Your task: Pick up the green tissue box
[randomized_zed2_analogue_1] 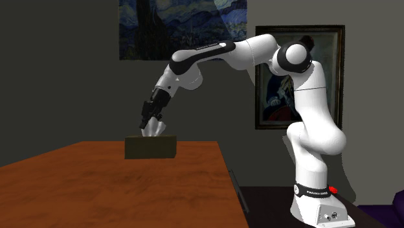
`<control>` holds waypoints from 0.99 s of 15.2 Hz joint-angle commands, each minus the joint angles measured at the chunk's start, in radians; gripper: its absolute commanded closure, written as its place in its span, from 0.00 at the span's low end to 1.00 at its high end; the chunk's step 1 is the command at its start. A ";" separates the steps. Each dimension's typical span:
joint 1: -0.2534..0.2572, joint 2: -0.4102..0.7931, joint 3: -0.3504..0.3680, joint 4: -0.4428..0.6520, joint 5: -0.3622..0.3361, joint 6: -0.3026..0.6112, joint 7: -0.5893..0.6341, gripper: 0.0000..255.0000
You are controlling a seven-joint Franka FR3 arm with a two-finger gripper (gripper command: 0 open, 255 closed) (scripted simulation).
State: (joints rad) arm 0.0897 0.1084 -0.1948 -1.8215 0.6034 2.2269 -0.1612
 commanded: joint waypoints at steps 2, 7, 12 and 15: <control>0.000 0.001 0.000 -0.004 0.000 0.000 0.000 1.00; 0.000 -0.003 -0.002 0.015 -0.011 -0.021 0.015 1.00; -0.002 -0.012 -0.005 0.067 -0.034 -0.074 0.051 1.00; -0.003 -0.016 -0.008 0.101 -0.046 -0.107 0.071 1.00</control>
State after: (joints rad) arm 0.0875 0.0929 -0.2015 -1.7325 0.5609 2.1310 -0.0962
